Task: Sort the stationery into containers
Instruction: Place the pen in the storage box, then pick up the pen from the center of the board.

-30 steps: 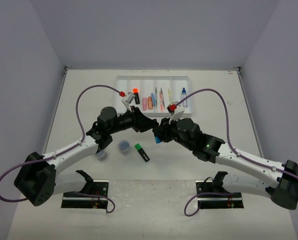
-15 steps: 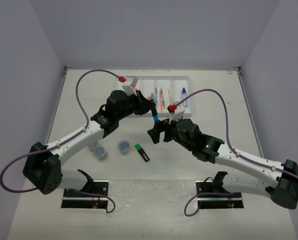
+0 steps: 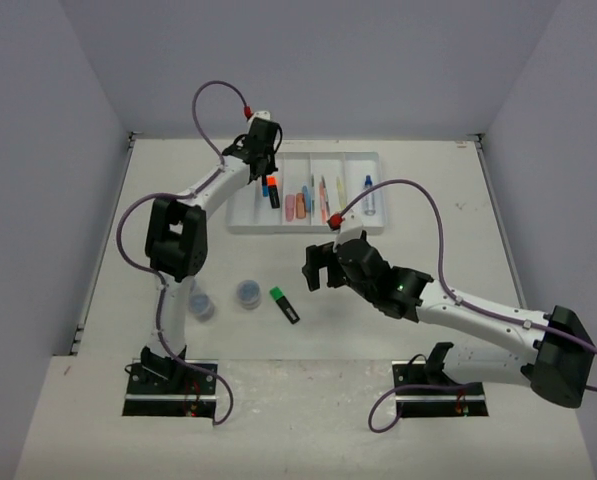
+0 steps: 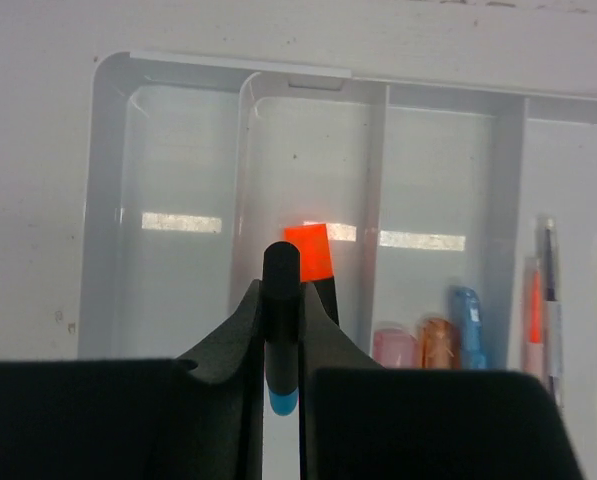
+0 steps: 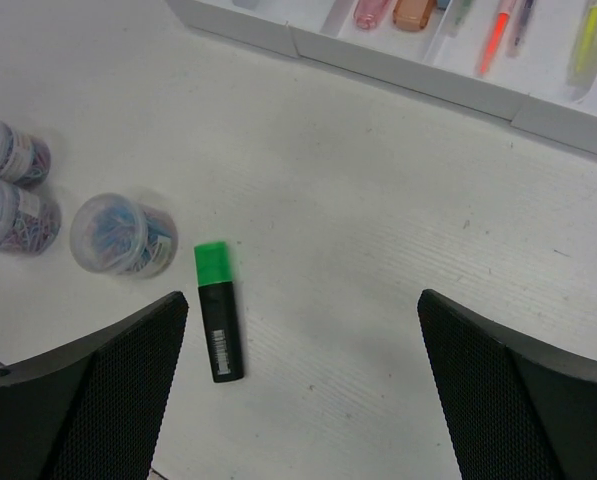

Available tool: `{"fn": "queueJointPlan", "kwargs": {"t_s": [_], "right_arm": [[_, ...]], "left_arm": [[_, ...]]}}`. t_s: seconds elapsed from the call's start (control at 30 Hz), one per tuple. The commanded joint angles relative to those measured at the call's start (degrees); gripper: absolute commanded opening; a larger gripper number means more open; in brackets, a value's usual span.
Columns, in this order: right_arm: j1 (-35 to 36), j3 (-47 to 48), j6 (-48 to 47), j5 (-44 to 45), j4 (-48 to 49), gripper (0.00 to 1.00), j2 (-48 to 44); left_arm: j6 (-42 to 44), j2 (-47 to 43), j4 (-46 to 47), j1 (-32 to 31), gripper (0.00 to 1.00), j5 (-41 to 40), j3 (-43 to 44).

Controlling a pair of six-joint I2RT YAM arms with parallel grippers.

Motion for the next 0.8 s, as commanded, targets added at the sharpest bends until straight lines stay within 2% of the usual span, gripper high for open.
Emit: {"fn": "queueJointPlan", "kwargs": {"t_s": [0.0, 0.1, 0.17, 0.23, 0.33, 0.47, 0.53, 0.57, 0.63, 0.7, 0.77], "right_arm": [[0.1, 3.8, -1.0, -2.1, -0.3, 0.99, 4.3], [0.2, 7.3, -0.5, -4.5, -2.9, 0.97, 9.9], [0.5, 9.7, -0.3, -6.2, -4.7, 0.91, 15.2], [0.8, 11.5, -0.2, -8.6, -5.7, 0.81, 17.9], [2.0, 14.3, -0.3, -11.4, -7.6, 0.72, 25.0], [4.3, 19.1, 0.3, -11.6, -9.8, 0.7, 32.7], [4.7, 20.2, 0.8, -12.1, -10.3, 0.7, 35.3], [5.0, 20.8, 0.8, -12.3, -10.7, 0.7, 36.3], [5.6, 22.1, 0.8, -12.8, -11.7, 0.7, 39.0], [6.4, 22.8, 0.8, -13.0, -12.9, 0.65, 41.3], [7.0, 23.1, 1.1, -12.0, -14.1, 0.55, 43.3]], "left_arm": [[4.1, 4.8, -9.7, 0.2, 0.17, -0.6, 8.6], [3.1, 5.6, -9.9, 0.2, 0.41, -0.3, 8.5], [2.9, 4.6, -9.5, 0.1, 0.53, 0.8, 6.8], [2.7, 1.7, -8.7, 0.0, 0.6, 1.9, 5.4], [2.1, -5.1, -6.6, -0.4, 0.7, 4.0, 1.2], [0.6, -16.5, -4.1, -1.2, 0.86, 4.7, -6.3], [-0.6, -25.6, -1.6, -1.3, 0.92, 5.4, -11.9], [-0.7, -27.1, 0.0, -1.4, 0.93, 5.5, -15.0], [-1.6, -37.2, 3.9, -1.4, 1.0, 5.8, -23.9], [-2.1, -43.8, 5.3, -1.4, 1.0, 6.3, -29.7], [-2.4, -49.2, 5.5, -1.4, 1.0, 6.8, -33.7]]}}
